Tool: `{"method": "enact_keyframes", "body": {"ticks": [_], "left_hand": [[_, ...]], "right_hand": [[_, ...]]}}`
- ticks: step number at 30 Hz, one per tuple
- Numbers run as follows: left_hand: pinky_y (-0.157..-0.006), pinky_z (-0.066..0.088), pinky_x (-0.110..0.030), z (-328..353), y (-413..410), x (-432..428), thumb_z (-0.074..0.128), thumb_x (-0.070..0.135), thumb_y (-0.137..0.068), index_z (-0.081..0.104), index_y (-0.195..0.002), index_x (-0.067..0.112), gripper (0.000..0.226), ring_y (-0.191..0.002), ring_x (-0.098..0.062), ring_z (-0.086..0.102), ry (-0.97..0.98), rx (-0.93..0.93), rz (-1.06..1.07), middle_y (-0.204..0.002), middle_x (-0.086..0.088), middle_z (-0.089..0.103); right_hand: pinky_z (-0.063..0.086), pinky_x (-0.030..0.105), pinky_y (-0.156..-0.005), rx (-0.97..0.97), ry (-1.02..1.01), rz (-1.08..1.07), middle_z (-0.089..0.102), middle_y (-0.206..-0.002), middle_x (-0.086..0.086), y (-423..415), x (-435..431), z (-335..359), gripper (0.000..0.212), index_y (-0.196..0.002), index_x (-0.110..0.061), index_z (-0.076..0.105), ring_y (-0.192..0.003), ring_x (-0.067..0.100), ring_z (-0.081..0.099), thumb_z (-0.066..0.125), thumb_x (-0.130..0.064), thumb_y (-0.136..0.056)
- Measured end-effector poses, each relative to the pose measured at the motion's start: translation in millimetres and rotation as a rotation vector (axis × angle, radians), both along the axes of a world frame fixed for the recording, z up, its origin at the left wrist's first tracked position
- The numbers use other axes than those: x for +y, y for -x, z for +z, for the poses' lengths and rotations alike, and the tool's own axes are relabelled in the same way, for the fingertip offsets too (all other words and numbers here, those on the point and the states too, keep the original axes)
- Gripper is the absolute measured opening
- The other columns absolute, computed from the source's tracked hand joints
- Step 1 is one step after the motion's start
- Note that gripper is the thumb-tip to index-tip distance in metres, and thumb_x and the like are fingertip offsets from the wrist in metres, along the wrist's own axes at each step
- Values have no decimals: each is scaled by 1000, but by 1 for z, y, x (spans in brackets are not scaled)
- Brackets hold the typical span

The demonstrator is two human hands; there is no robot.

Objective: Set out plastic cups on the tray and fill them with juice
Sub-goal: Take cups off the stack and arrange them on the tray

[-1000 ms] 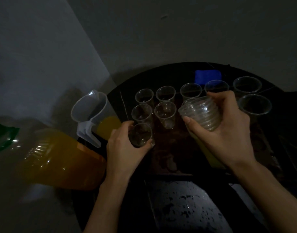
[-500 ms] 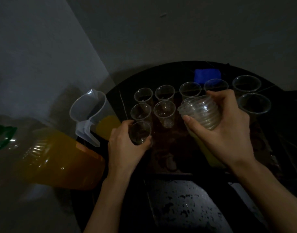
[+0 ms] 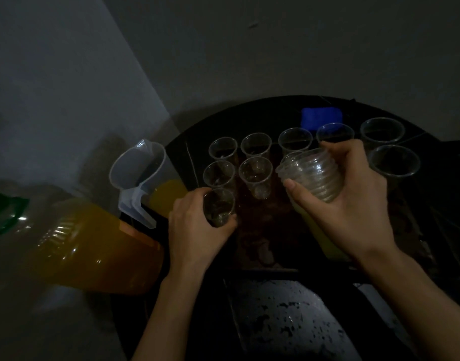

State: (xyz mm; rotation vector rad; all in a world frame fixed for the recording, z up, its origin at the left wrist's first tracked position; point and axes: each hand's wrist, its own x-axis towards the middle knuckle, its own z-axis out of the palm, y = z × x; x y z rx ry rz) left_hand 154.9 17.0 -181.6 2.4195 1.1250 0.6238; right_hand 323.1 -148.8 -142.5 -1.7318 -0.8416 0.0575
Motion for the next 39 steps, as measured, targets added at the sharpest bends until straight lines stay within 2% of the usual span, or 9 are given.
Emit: {"method": "enact_keyframes", "body": {"ticks": [4, 8, 11, 14, 21, 29, 33, 36, 39], "left_hand": [[-92, 48, -44, 6, -2, -5, 57, 60, -74, 60, -115, 30, 51, -106, -7, 46, -63, -43, 13, -108, 17, 54], [-88, 46, -30, 26, -9, -15, 52, 47, -86, 65, -113, 17, 42, -105, -12, 54, -132, -237, -48, -109, 6, 61], [-83, 52, -25, 55, -22, -30, 50, 49, -89, 67, -109, 20, 39, -103, -11, 63, 177, -397, -184, -105, 6, 66], [-79, 56, -22, 71, -32, -43, 58, 54, -89, 68, -108, 28, 34, -100, -8, 67, 484, -356, -273, -104, 9, 69], [-71, 54, -16, 73, -35, -46, 76, 31, -87, 69, -112, 21, 28, -96, -5, 69, 607, -356, -234, -104, 4, 71], [-73, 58, -24, 73, -40, -49, 75, 45, -79, 69, -105, 26, 33, -93, -7, 70, 566, -442, -108, -100, 6, 71], [-71, 54, -15, 80, -36, -45, 76, 34, -86, 68, -106, 18, 27, -91, -6, 69, 535, -570, -87, -98, 4, 71], [-73, 51, -12, 88, -30, -36, 79, 40, -81, 67, -109, 18, 38, -95, -5, 68, 447, -692, -51, -100, 6, 71], [-84, 53, -22, 89, -23, -26, 80, 40, -77, 66, -111, 19, 42, -104, -8, 67, 324, -774, -31, -106, 5, 72]], "right_hand": [[47, 5, -75, 0, 1, 22, 55, -103, -27, 1, 0, -1, 71, -123, -21, 49, -97, -13, 58, 73, -60, -69], [52, 17, -80, 17, 63, 109, 56, -111, -28, 3, 3, -4, 73, -131, -32, 45, -99, -9, 59, 72, -65, -71], [56, 28, -83, -19, 91, 189, 57, -118, -24, 9, 6, -5, 74, -134, -36, 43, -104, -5, 59, 67, -70, -72], [56, 31, -83, -49, 110, 243, 55, -123, -22, 14, 8, -7, 74, -138, -37, 42, -107, -2, 58, 66, -64, -74], [56, 29, -81, -94, 181, 249, 54, -124, -21, 16, 7, -10, 78, -141, -38, 36, -105, -3, 58, 60, -68, -74], [57, 29, -77, -122, 165, 216, 57, -117, -21, 17, 5, -9, 74, -134, -33, 39, -100, -3, 60, 60, -72, -75], [54, 24, -77, -164, 191, 197, 56, -118, -20, 14, 3, -9, 79, -135, -29, 42, -99, -3, 58, 58, -78, -74], [54, 25, -79, -160, 176, 184, 56, -118, -20, 9, 0, -8, 79, -134, -29, 43, -99, -2, 58, 58, -78, -73], [55, 30, -83, -131, 166, 168, 56, -118, -20, 3, -4, -7, 81, -133, -29, 43, -103, -1, 58, 60, -79, -71]]}}
